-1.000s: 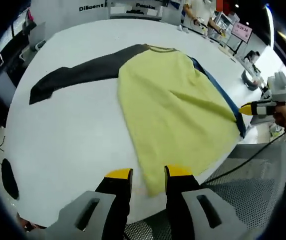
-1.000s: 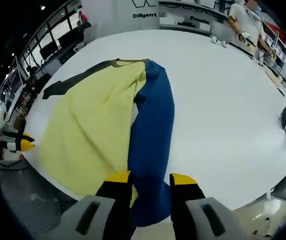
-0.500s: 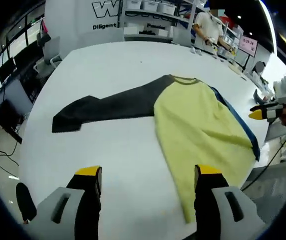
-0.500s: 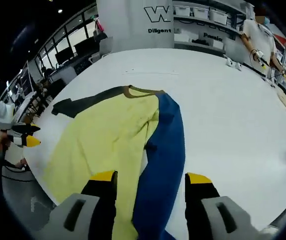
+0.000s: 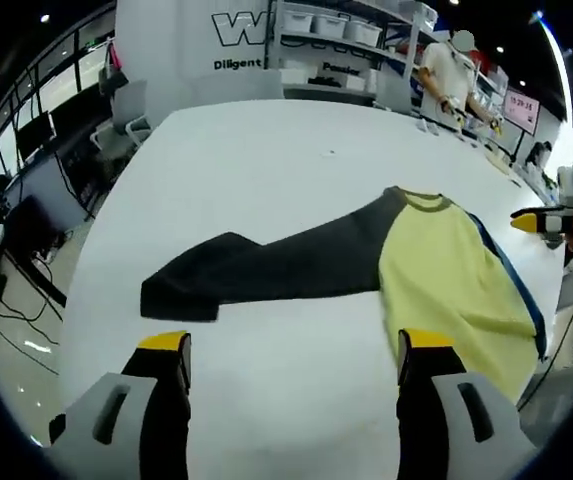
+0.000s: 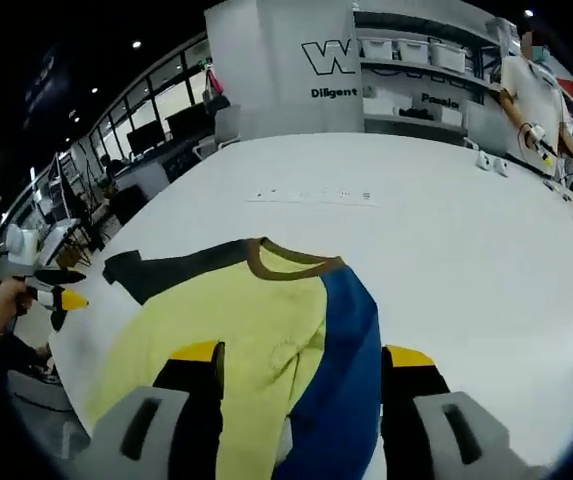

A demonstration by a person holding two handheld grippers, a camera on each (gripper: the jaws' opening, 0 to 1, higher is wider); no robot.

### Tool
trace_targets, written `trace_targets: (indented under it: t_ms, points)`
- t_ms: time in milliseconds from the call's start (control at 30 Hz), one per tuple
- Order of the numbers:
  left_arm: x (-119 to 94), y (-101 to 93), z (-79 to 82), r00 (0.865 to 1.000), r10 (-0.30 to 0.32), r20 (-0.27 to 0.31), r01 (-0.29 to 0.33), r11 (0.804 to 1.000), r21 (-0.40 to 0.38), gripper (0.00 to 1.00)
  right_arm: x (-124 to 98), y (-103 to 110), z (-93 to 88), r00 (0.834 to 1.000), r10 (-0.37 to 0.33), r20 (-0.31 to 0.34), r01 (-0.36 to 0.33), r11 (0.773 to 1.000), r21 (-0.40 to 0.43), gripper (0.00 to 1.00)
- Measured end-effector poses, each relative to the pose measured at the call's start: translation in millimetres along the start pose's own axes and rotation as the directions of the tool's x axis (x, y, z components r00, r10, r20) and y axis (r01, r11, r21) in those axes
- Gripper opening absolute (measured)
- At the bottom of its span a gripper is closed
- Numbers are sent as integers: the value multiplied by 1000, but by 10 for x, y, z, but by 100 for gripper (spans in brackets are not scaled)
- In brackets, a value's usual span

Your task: Fold the garment on the visible template until the final outline fits inside the template.

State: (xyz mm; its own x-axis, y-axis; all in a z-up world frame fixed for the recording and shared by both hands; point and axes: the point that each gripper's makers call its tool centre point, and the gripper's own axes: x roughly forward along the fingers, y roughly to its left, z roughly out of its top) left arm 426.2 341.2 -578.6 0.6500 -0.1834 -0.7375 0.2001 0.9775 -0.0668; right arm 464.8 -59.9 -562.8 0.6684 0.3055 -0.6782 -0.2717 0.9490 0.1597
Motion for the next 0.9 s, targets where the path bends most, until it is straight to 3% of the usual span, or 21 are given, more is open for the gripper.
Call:
trace_targets:
  t_ms: [133,267,367,433,500,767,900]
  points:
    - [92,95,77,1000,23,4,-23,1000,6,76,179,-47,101,1000,10,-3,-10,1000,-9,59]
    - [234,226,100,999,51,1,-51,998,-27,73,325,-97,127,1000,25,-10,-25,998,60,53]
    - [318,319,118,997,82,8,-81,995,-51,70,466,-209,111,1000,8,-25,-6,998,58,50]
    - [393,340,139,997,71,17,-70,994,-87,73,539,-296,98,999,-16,-43,18,999,45,48]
    - [450,385,111,997,81,-19,-82,993,-86,74,622,-363,123,999,-23,-48,25,999,41,48]
    - [595,557,206,992,125,1,-124,990,-61,66,956,-422,207,999,-17,-50,15,999,-45,42]
    - [674,583,148,993,114,-22,-115,993,-39,57,1133,-463,179,997,-32,-73,25,996,-86,37]
